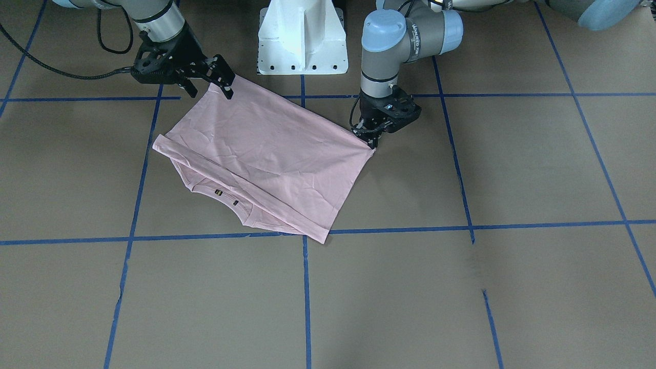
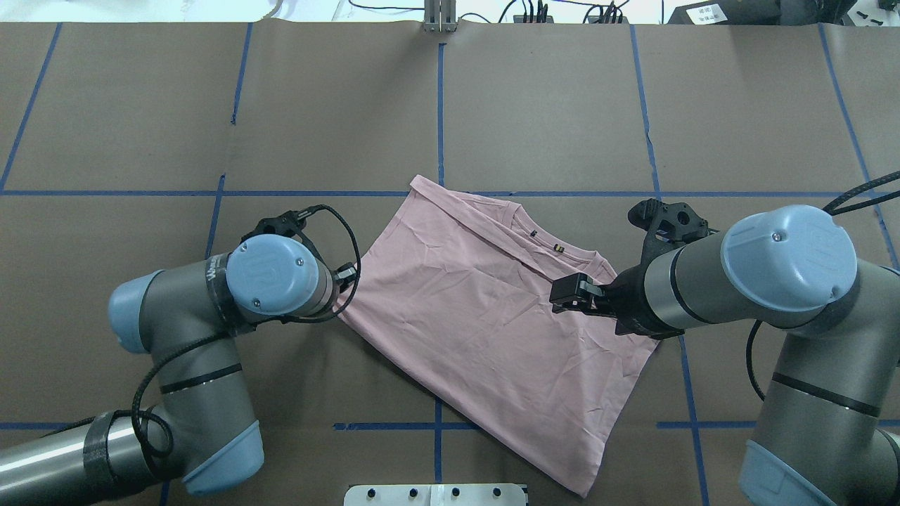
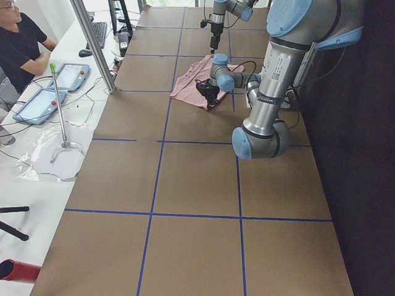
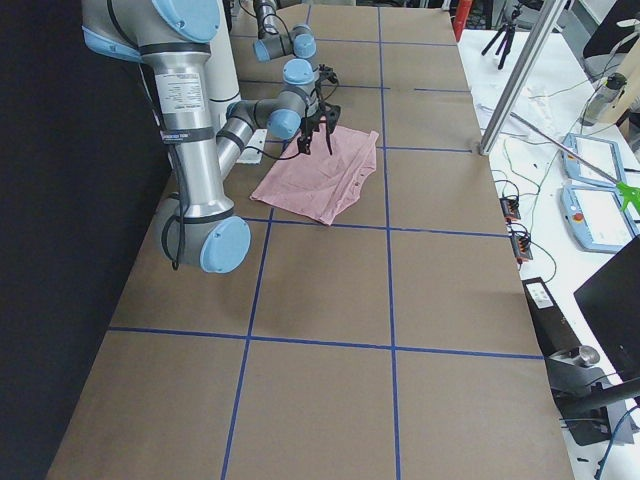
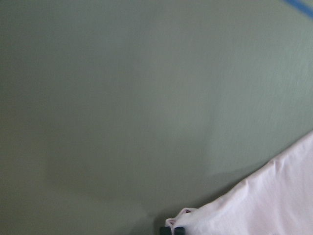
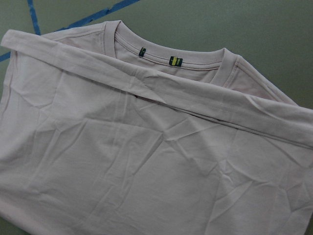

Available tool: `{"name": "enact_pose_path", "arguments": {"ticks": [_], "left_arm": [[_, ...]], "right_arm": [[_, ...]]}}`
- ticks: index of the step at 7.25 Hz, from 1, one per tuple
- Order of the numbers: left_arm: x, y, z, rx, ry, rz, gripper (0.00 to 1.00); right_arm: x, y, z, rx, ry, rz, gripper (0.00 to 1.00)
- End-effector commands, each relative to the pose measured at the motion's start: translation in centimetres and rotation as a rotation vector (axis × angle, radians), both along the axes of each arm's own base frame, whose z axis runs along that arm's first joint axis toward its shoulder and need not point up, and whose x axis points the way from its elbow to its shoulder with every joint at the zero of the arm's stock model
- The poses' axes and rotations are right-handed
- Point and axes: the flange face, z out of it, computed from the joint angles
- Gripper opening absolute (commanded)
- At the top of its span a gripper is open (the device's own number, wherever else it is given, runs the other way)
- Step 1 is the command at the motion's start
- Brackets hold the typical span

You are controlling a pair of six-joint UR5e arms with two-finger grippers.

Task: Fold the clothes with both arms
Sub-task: 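Drag the shirt edge nearest the left gripper away from the robot, squaring the shirt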

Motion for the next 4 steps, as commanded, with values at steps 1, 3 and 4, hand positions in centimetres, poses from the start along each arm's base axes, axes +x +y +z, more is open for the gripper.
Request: {"name": "enact_pose_path", "arguments": {"ticks": [1, 3, 4], "left_arm": [[-0.9, -7.5, 0.2, 0.057, -0.013, -0.048, 0.0], [-0.7, -15.7, -0.3, 0.137, -0.015, -0.073, 0.0], [-1.5, -19.0, -0.7, 0.18, -0.027, -0.074, 0.0]], "right_arm": [[-0.1, -0.1, 0.1, -0.003, 0.003, 0.003, 1.0], [0.0, -0.2, 0.1, -0.005, 0.003, 0.006, 1.0], [0.0, -0.2, 0.1, -0.006, 0.003, 0.006, 1.0]]}}
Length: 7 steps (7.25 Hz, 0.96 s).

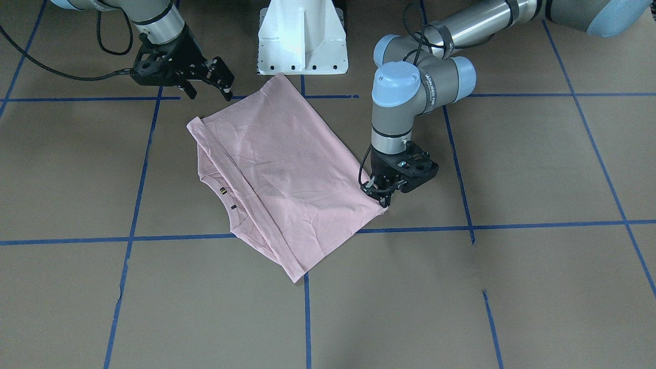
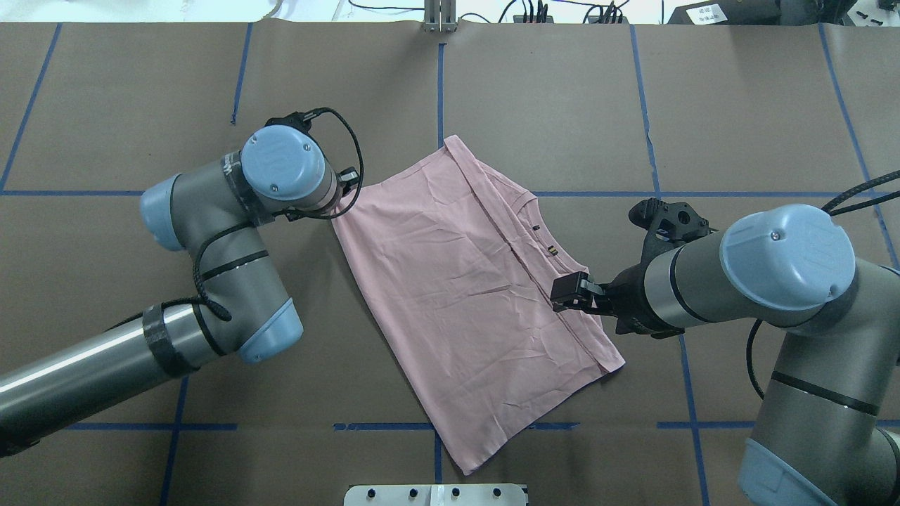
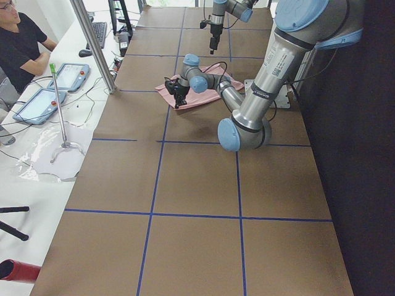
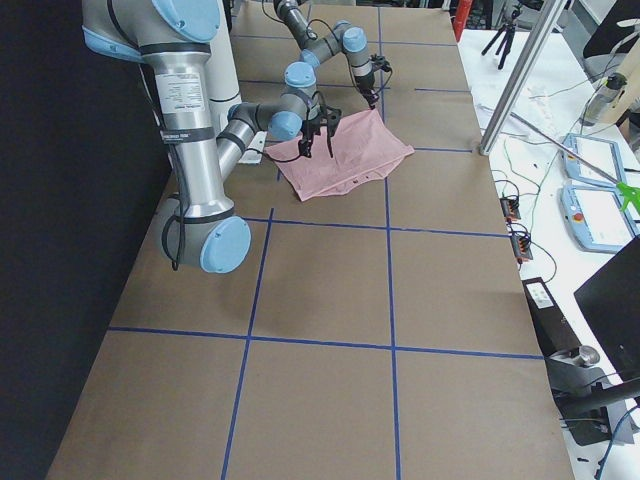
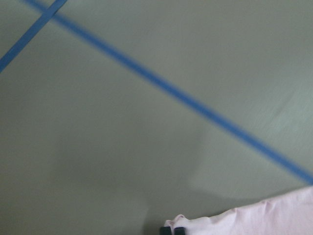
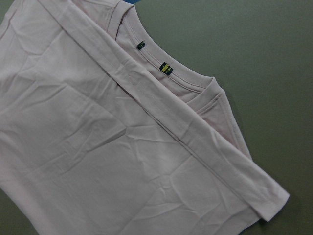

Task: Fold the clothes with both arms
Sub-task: 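Drag the shirt edge nearest the left gripper away from the robot, squaring the shirt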

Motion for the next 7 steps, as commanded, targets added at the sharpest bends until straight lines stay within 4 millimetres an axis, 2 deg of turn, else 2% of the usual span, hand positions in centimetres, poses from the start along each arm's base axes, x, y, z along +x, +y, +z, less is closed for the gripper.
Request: {"name": "enact_pose_path", "arguments": {"ticks": [1, 2, 3, 4, 6, 7], "left_arm": [[-0.8, -6.6, -1.1, 0.092, -0.019, 0.003, 0.0], [0.4, -8.5, -2.8, 0.155, -0.026, 0.004, 0.0], [1.6, -10.8, -2.5, 0.197, -0.046, -0.008, 0.0], [2.6, -12.8, -1.2, 0.256, -0.022, -0.022, 0.0], [3.1, -13.7, 0.5, 0.307, -0.041, -0.024, 0.0], [3.0, -13.8, 0.6, 0.315, -0.053, -0.044, 0.35]], "right_arm": [[0.0, 0.0, 0.0, -0.002, 0.0, 0.002, 1.0], [0.1, -0.1, 0.0, -0.002, 0.0, 0.003, 1.0], [0.0, 0.0, 0.0, -0.004, 0.0, 0.003, 1.0], [0.0, 0.0, -0.1, -0.004, -0.003, 0.003, 1.0], [0.0, 0.0, -0.2, -0.005, -0.004, 0.005, 1.0], [0.0, -0.1, -0.1, 0.005, 0.001, 0.016, 1.0]]}}
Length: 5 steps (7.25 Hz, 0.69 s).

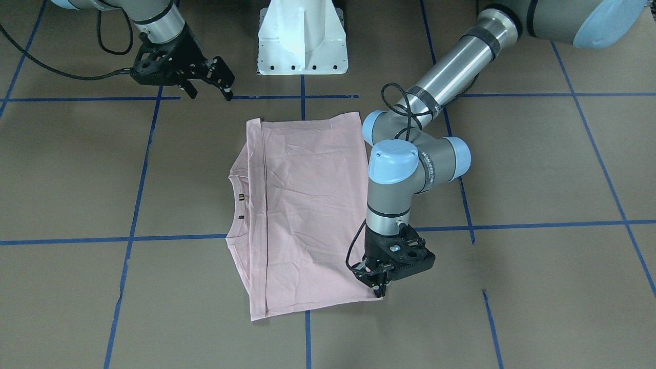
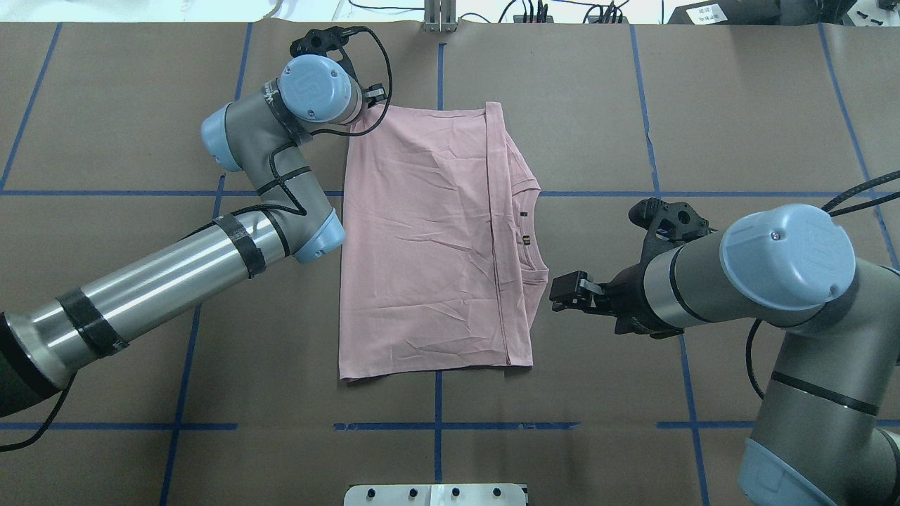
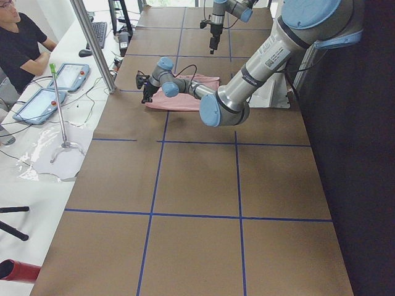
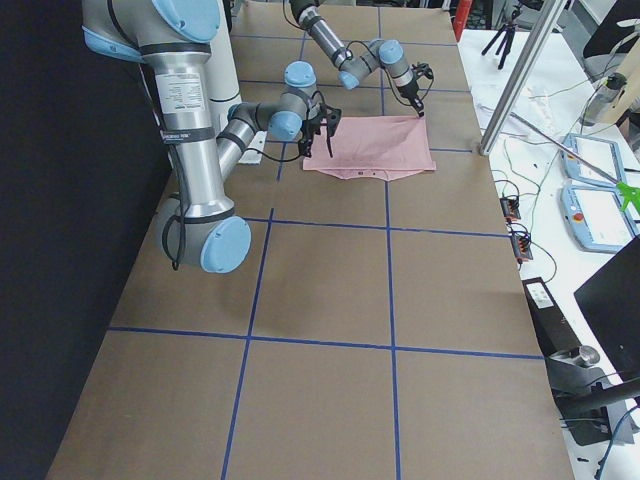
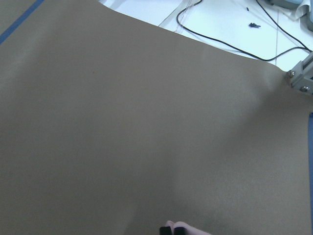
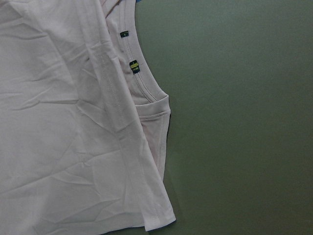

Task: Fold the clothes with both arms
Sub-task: 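Drag the shirt edge nearest the left gripper away from the robot, squaring the shirt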

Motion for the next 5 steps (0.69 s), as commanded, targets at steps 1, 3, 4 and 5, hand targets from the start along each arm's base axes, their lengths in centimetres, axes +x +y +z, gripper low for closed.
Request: {"name": "enact_pose_path", "arguments": {"ticks": [1, 3, 4, 5], "left_arm": [[0.0, -0.5, -0.3, 0.036, -0.018, -0.012, 0.99], [-0.9, 0.4, -3.6, 0.028, 0.056, 0.068, 1.0], [-1.2, 2.0, -4.8, -0.059, 0.122, 0.107, 1.0], [-3.1, 5.0, -4.9, -0.123, 0.172, 0.123, 1.0]], "right_arm": [[0.0, -0.2, 0.1, 0.016, 0.01, 0.018, 1.0], [0.0, -0.3, 0.1, 0.022, 0.012, 0.022, 1.0], [0.0, -0.4, 0.2, 0.024, 0.014, 0.025, 1.0], [0.0, -0.5, 0.2, 0.032, 0.018, 0.034, 1.0]]}}
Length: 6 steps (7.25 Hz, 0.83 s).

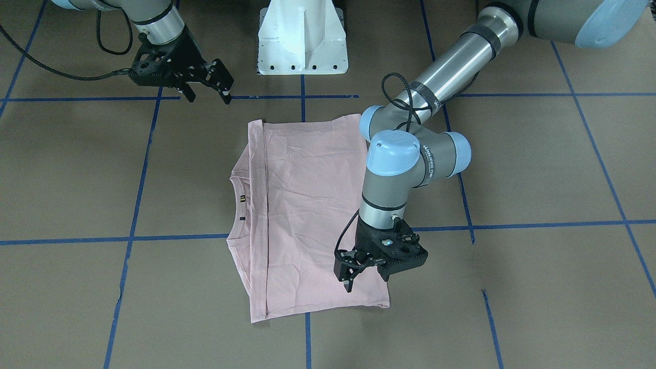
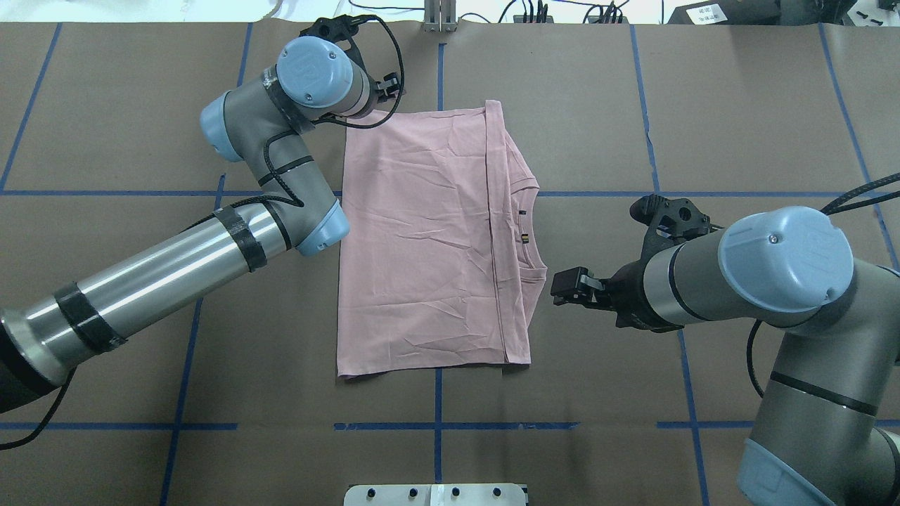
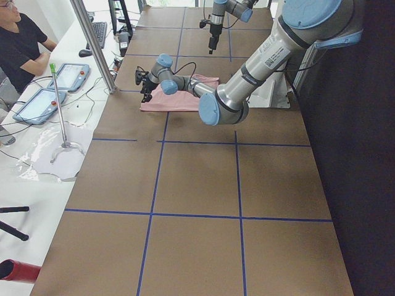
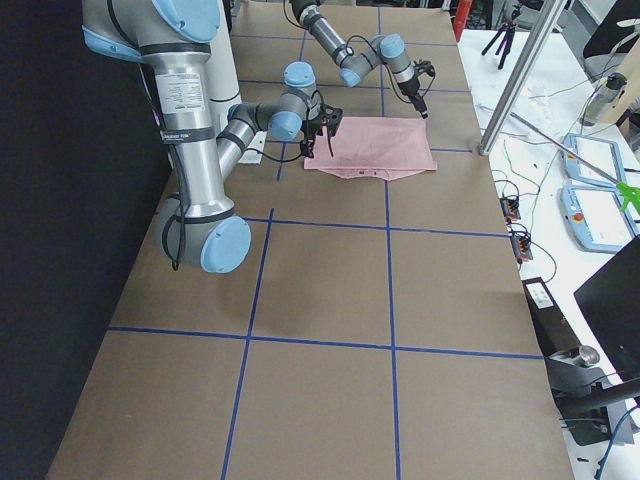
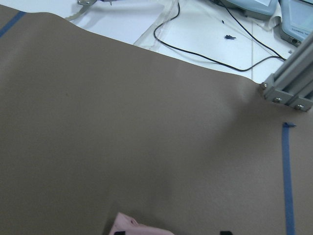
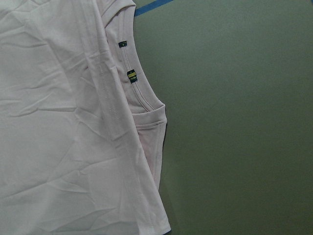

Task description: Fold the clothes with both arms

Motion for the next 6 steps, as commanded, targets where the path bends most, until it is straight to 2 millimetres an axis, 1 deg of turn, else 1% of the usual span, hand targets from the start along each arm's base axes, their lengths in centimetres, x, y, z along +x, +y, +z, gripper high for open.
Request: {"name": "enact_pose_path", "arguments": {"ticks": [1, 2, 3, 4, 5, 6], "left_arm": [[-4.7, 7.8, -1.0, -0.149, 0.083, 0.063, 1.0], [-5.9, 14.2, -1.3, -0.226, 0.099, 0.079, 1.0], [-5.6, 20.4, -1.5, -0.317, 0.133, 0.082, 1.0], [-3.4, 26.0, -0.6, -0.397, 0.114, 0.06, 1.0], [-1.3, 29.7, 0.6, -0.462, 0.072, 0.038, 1.0], [0.3, 32.5, 1.0, -0.513, 0.051, 0.036, 1.0]], "right_arm": [[0.1, -0.2, -0.1, 0.009, 0.003, 0.012, 1.0], [0.1, -0.2, -0.1, 0.01, 0.002, 0.012, 1.0], [0.1, -0.1, -0.1, 0.01, 0.002, 0.012, 1.0], [0.2, -0.2, 0.0, 0.01, 0.004, 0.014, 1.0], [0.2, -0.2, 0.0, 0.011, 0.004, 0.016, 1.0], [0.1, -0.3, 0.1, 0.014, 0.009, 0.018, 1.0]]}}
